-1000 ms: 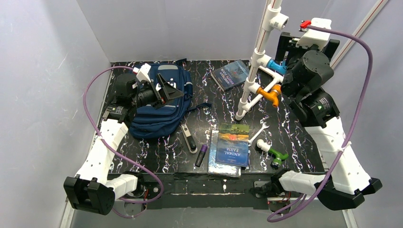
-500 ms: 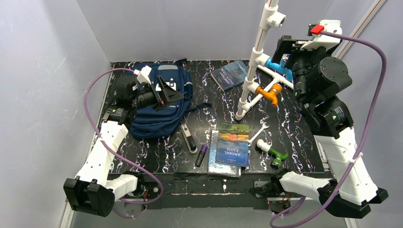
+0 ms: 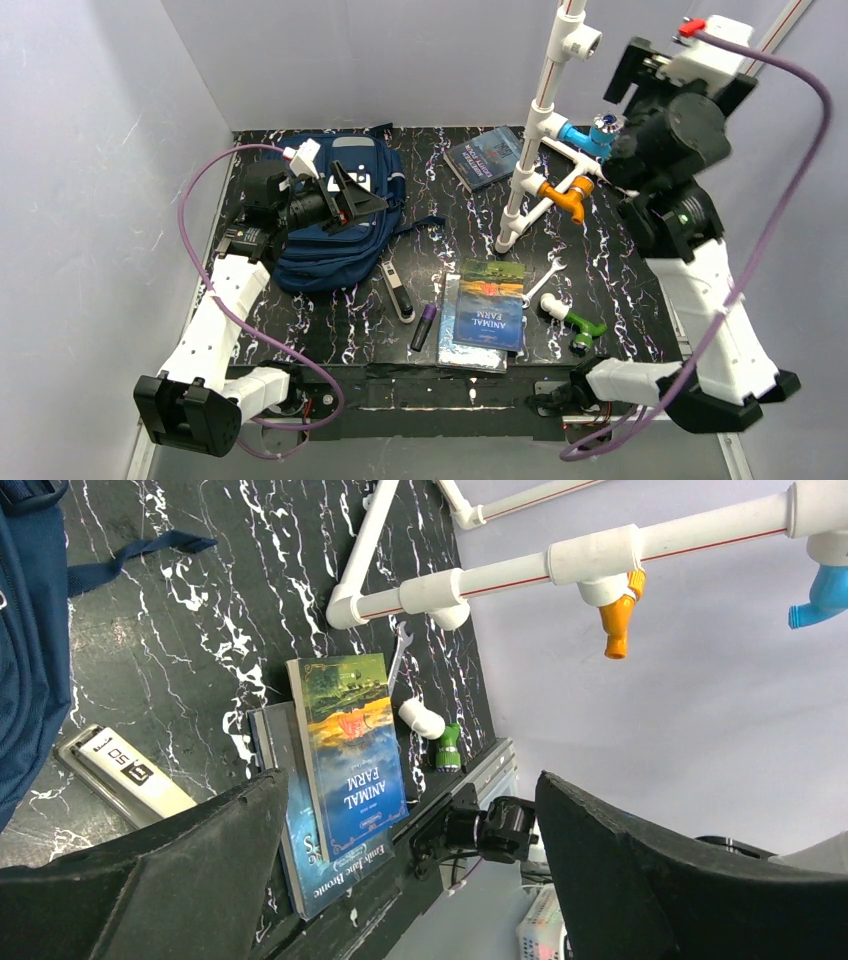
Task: Pack the student bag
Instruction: Adjust the distractor at the center of the board, then pick up the book from the center of the board.
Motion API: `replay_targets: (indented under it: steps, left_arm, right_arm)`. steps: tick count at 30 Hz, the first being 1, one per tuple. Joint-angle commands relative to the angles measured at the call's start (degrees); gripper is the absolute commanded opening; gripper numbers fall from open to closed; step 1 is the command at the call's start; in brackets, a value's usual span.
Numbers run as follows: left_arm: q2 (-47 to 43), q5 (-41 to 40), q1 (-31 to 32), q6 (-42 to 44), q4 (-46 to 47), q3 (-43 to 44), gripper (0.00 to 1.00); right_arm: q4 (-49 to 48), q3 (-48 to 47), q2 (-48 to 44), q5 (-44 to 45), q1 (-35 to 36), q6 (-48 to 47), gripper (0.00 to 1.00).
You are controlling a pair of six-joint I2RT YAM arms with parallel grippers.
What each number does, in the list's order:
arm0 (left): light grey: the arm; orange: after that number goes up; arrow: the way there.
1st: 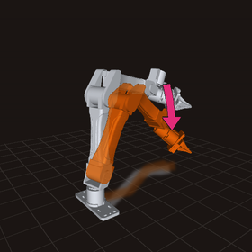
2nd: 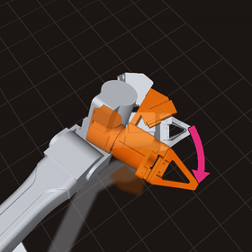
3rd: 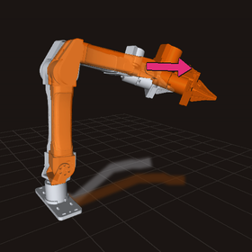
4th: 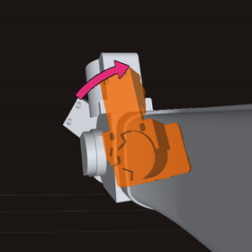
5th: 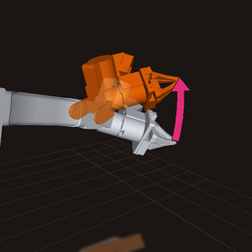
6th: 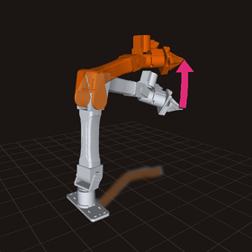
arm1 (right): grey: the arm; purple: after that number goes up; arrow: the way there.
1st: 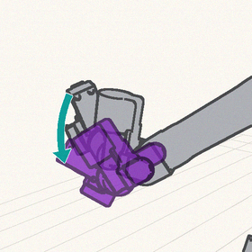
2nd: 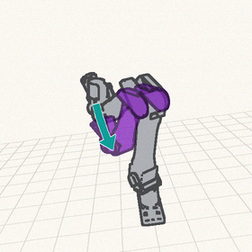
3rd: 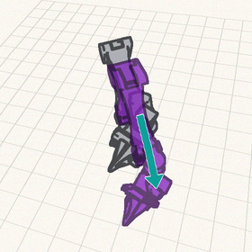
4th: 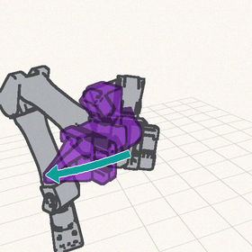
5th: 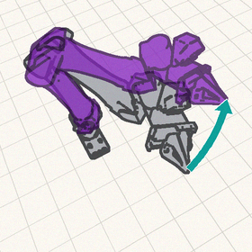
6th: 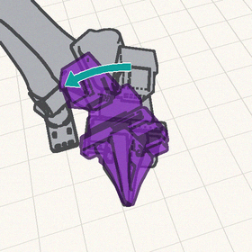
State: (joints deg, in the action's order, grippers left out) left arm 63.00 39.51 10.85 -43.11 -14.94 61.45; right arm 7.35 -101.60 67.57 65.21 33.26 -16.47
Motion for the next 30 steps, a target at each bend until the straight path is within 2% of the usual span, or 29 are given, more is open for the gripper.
replay_targets:
  steps: [1, 5, 11, 12, 16, 21, 24, 28, 30]
  left_arm:
    - [-2.05, 2.26, 0.22, 0.35, 0.53, -0.7, 0.93]
    - [-3.11, 2.67, 0.22, 0.75, -0.28, -1.04, 0.93]
    - [-3.89, 3.31, 0.23, 0.87, -0.62, -2.44, 0.93]
    - [-3.87, 3.53, 0.22, 0.9, -0.62, -2.59, 0.93]
    - [-3.24, 3.42, 0.27, 1.22, -0.51, -2.29, 0.93]
    - [0.98, 2.55, 0.88, 1.35, 1.01, 0.53, 0.93]
    - [6.55, 1.0, 2.48, 1.2, 3.79, 3.38, 0.93]
    - [23.77, -5.86, 6.5, 1.45, 9.39, 14.26, 0.91]
    - [32.07, -10.65, 7.87, 3.5, 9.68, 22.67, 0.9]
  right_arm:
    - [0.46, -4.92, 6.53, 1.94, -2.81, -1.08, 0.98]
    - [5.33, -8.48, 9.45, -5.65, -11.07, 7.03, 0.98]
    - [20.58, -15.65, 18.06, -29.9, -29.45, 24.42, 0.98]
    - [22.36, -16.28, 19.85, -34.84, -34.23, 27.91, 0.98]
    - [21.9, -12.2, 22.81, -54.06, -43.85, 35.54, 0.98]
    - [15.05, -1.9, 26.16, -70.36, -45.03, 37.48, 0.98]
    - [11.99, 1.14, 29.59, -76.05, -44.8, 38.15, 0.99]
    - [4.56, 7.03, 33.48, -74.89, -38.25, 36.51, 0.98]
    - [7.16, 5.06, 37.64, -73.49, -35.24, 37.09, 0.98]
